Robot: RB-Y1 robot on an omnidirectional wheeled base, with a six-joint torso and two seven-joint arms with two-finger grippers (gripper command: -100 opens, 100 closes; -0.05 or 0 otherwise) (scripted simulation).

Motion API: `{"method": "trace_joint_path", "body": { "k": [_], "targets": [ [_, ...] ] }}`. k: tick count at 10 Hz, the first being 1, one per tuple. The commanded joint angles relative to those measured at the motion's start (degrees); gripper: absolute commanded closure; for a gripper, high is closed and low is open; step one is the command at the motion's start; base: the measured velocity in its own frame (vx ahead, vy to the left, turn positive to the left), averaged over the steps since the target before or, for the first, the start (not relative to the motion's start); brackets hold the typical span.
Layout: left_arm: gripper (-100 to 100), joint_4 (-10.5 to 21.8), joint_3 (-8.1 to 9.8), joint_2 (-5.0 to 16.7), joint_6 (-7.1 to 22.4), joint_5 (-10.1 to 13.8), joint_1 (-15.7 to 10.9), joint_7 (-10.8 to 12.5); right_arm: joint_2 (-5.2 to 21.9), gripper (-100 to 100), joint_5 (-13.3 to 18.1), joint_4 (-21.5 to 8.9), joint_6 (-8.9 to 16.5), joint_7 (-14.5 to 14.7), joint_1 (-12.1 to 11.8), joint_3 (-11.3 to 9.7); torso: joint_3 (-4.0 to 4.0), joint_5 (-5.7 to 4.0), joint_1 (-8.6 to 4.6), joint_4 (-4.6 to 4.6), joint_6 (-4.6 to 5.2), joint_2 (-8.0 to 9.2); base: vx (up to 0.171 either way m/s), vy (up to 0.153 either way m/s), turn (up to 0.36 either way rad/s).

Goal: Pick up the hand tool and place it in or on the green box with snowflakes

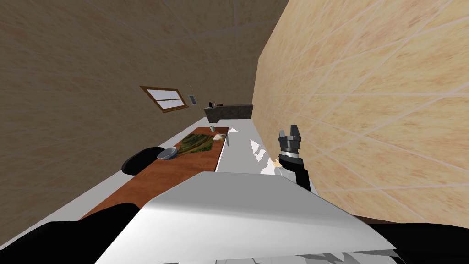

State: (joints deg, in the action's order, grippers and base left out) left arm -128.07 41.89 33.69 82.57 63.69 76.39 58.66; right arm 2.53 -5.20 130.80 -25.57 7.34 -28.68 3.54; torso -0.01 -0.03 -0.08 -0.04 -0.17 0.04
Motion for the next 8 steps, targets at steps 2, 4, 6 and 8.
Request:
{"method": "trace_joint_path", "body": {
  "k": [2,4,6,8],
  "targets": [
    [-100,-1.18,0.88,0.25,0.60,0.85,0.72,0.53,0.00,0,0.00,0.00,0.00,0.00,0.00,0.00,0.00,0.00,0.00,0.00,0.00,0.00,-0.008,0.017,0.009],
    [0,-1.30,0.98,0.27,0.72,0.94,0.79,0.62,0.00,0,0.00,0.00,0.00,0.00,0.00,0.00,-0.01,0.00,-0.05,0.00,0.00,-0.03,0.000,0.000,0.000],
    [0,-1.30,0.98,0.27,0.72,0.94,0.79,0.63,0.00,0,0.00,0.00,0.00,0.00,0.00,0.00,-0.02,-0.01,-0.07,-0.01,0.00,-0.03,0.000,0.000,0.000],
    [0,-1.30,0.98,0.27,0.72,0.94,0.79,0.63,0.00,0,0.00,0.00,0.00,0.00,0.00,0.00,-0.02,-0.01,-0.07,-0.01,0.00,-0.04,0.000,0.000,0.000]
  ]
}}
